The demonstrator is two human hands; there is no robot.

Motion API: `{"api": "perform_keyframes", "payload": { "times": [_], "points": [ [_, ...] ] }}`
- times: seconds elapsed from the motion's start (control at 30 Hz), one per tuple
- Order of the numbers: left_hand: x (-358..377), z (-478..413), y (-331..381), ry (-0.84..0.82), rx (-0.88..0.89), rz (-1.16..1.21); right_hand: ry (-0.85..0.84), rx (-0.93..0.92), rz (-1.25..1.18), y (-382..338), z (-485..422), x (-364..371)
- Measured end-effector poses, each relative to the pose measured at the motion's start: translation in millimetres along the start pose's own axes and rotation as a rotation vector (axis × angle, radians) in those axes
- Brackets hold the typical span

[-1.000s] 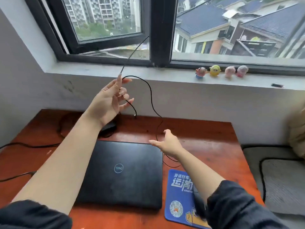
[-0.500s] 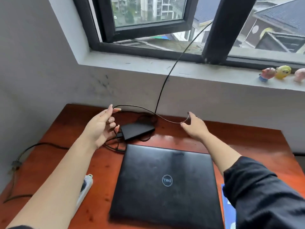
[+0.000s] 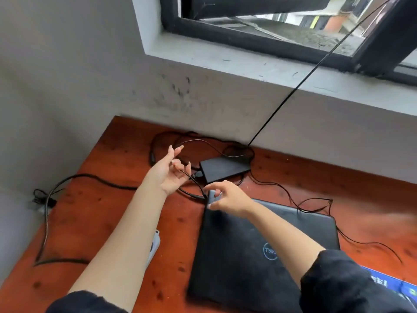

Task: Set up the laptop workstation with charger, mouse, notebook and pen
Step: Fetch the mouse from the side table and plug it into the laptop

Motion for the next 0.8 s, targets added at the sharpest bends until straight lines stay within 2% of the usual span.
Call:
{"api": "perform_keyframes", "payload": {
  "times": [0.2, 0.3, 0.37, 0.43, 0.57, 0.67, 0.8],
  "points": [
    [-16.9, -0.9, 12.0, 0.025, 0.046, 0.117, 0.089, -0.091, 0.142, -8.4, -15.8, 16.1],
    [-40.9, 1.7, 10.6, 0.035, 0.104, -0.162, 0.062, -0.102, 0.165, -9.3, -19.8, 17.4],
    [-56.2, 11.9, -2.2, 0.036, 0.080, -0.441, 0.040, -0.099, 0.203, -10.2, -19.3, 19.5],
    [-70.5, 24.0, -21.1, 0.044, 0.057, -0.597, 0.019, -0.094, 0.243, -11.1, -19.7, 23.8],
    [-82.4, 39.2, -55.8, 0.014, 0.085, -0.672, -0.035, -0.070, 0.225, -8.3, -14.5, 33.6],
    [-92.7, 40.3, -71.8, 0.060, 0.122, -0.650, -0.097, -0.057, 0.154, -2.7, -6.3, 41.9],
    [-111.0, 40.7, -81.5, 0.130, 0.164, -0.684, -0.072, 0.054, 0.146, 14.1, -2.3, 48.1]
  ]
}}
Point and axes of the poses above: each hand's wrist, its own z-axis away from the middle knuckle, its own x-axis out of the palm, y = z × x, the point moved 2 cm from there along -z, towards the middle knuckle, and after that the axes turned 8 degrees about x, right-handed, at the moved point
